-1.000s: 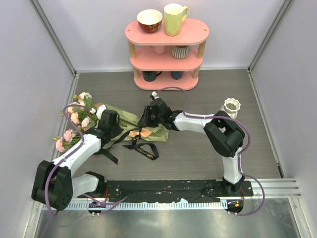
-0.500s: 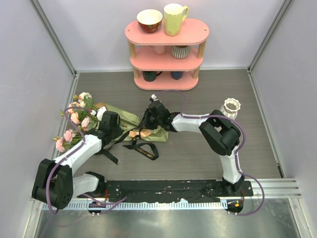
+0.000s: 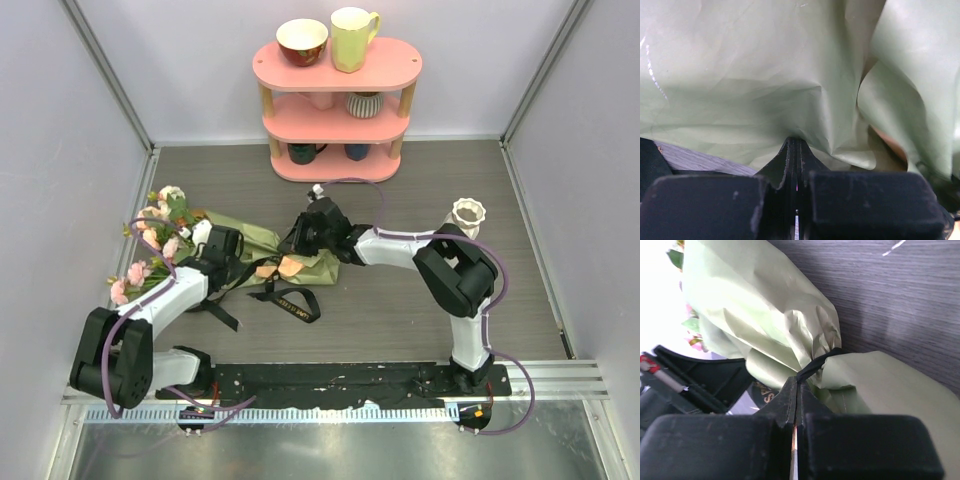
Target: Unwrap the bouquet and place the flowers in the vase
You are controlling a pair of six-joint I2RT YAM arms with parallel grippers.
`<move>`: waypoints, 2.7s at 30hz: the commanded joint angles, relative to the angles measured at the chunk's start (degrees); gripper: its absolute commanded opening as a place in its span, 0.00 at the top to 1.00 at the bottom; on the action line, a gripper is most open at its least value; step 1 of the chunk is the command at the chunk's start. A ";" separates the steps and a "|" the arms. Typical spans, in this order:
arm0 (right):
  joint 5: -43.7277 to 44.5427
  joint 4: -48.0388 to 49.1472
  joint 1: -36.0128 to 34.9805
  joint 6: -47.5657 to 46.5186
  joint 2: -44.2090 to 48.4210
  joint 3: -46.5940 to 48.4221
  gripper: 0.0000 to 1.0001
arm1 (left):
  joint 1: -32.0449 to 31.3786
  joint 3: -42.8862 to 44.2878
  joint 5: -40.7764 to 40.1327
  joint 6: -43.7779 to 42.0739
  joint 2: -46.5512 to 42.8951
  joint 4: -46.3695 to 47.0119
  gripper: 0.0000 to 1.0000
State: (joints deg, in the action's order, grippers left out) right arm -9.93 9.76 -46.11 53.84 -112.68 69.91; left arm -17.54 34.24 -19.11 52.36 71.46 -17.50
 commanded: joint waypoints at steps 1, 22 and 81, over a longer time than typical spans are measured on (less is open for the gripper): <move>-3.16 6.58 1.63 3.28 5.45 0.05 0.99 | 0.49 -0.31 -2.77 0.64 1.05 -0.26 1.00; -6.77 7.20 2.69 1.97 3.87 0.14 0.99 | 0.49 3.72 21.75 -2.62 -10.13 10.71 0.83; 31.19 -20.75 23.69 -56.91 15.40 75.63 0.99 | 2.16 7.51 15.07 2.31 20.12 6.86 1.00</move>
State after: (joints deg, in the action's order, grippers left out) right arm 10.98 -15.40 -25.12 7.60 -95.00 141.18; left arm -15.99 42.46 -2.24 56.53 90.37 -5.67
